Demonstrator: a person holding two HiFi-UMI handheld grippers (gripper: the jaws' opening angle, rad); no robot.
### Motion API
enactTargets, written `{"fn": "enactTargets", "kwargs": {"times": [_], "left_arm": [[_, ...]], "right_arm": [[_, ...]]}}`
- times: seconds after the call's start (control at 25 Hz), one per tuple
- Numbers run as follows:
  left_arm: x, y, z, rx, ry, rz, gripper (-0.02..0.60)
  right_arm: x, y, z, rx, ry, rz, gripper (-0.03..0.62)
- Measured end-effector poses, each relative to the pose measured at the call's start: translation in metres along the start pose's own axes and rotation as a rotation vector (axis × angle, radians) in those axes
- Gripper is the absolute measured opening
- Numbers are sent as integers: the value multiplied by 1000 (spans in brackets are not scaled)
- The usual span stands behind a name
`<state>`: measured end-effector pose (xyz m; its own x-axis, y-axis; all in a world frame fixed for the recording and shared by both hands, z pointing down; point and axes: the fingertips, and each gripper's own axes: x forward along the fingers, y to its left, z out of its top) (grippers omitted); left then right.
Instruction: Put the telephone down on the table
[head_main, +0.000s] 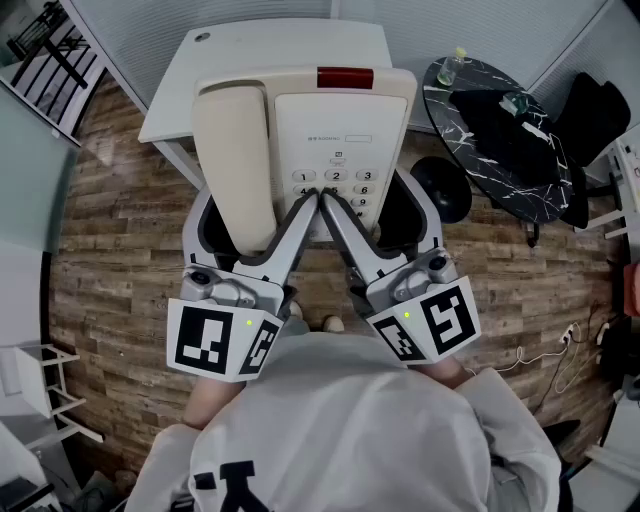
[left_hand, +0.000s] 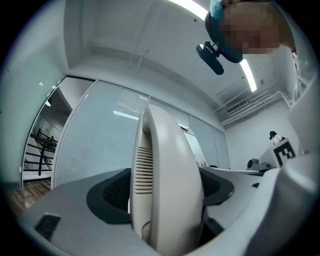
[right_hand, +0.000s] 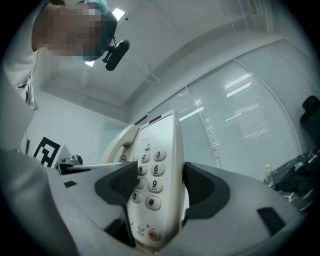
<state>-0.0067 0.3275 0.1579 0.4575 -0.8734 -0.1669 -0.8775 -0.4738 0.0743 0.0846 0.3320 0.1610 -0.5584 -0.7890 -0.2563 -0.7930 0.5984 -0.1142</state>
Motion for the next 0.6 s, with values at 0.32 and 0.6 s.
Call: {"fn": "enactTargets", "kwargs": {"times": [0.32,0.6], "left_arm": [[4,2,-2,4,13,-3,387],[7,6,-11,-21,39,0,387]], "right_arm": [[2,-3,-4,13,8,-7,295],[5,-7,-12,32,32,-23,295]]}}
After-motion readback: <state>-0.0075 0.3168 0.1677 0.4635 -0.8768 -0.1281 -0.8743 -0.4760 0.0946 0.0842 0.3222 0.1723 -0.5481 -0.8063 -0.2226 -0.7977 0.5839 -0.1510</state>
